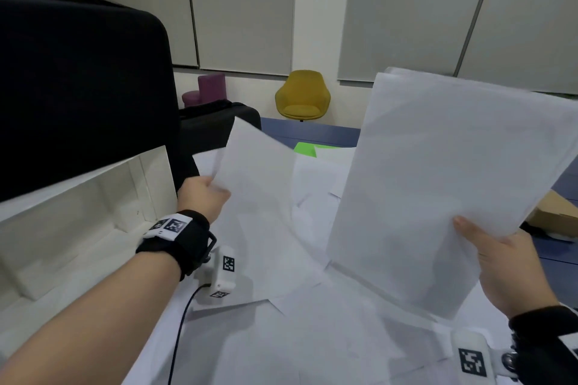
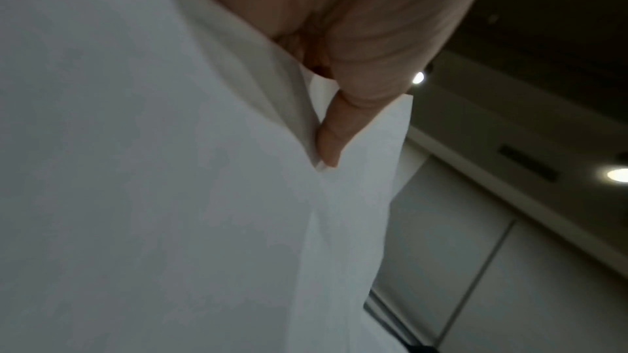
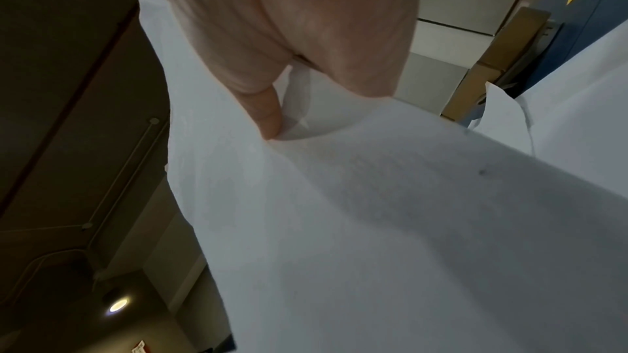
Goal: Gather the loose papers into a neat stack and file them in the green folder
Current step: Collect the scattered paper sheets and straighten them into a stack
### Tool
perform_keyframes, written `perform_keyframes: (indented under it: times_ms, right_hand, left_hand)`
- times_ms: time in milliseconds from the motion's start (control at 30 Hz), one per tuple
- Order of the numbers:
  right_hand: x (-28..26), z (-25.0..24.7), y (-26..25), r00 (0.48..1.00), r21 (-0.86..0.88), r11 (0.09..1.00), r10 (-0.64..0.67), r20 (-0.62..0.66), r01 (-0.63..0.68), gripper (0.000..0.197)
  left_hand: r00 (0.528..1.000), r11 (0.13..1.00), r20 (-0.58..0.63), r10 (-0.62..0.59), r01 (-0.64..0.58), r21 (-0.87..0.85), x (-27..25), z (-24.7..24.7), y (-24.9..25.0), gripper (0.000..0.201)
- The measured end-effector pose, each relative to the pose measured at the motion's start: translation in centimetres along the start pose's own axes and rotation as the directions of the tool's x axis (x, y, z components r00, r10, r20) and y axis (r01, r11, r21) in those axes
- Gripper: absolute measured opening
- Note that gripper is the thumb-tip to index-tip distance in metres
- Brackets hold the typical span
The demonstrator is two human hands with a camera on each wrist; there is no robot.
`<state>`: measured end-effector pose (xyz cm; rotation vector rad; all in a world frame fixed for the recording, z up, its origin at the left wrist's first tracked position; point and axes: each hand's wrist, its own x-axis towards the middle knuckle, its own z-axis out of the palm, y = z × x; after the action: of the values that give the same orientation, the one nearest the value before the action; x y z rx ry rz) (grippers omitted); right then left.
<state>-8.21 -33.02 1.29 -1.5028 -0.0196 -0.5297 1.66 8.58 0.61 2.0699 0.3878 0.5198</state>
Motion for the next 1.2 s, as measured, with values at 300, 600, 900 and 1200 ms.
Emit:
perform_keyframes:
  times_ms: [300,600,900,1200]
  right_hand:
    - [-0.3,1.4,-2.5,0.992,0.127,0.992,-0.011,0.129,-0.006,0.024]
    - [-0.2,2.8,-4.3,0.971,0.260,0.960,0.042,0.234,-0.105,0.039]
    - [0.2,5.6,-3.9,0.940,0.246,0.944,0.135,0.314,-0.218,0.038]
    - [-0.4,7.2,-2.1,0.919,0.149,0.946,0.228,0.322,-0.287,0.045]
  left_hand:
    - [0.967,0.856,-0.027,0.255,-0.238,-0.459,-2.9,-5.0,4.9,0.018]
    - [0.929,0.758,-0.018,0.369,-0.312,-0.573,-3.8,-5.3,7.9,0.013]
    - [0.892,0.705,0.089,0.443,-0.285,-0.650,-5.3,-3.2,9.1,0.020]
    - [0.827,0.777,0.355,0.436,-0.146,-0.612,-6.3,-1.9,8.4,0.038]
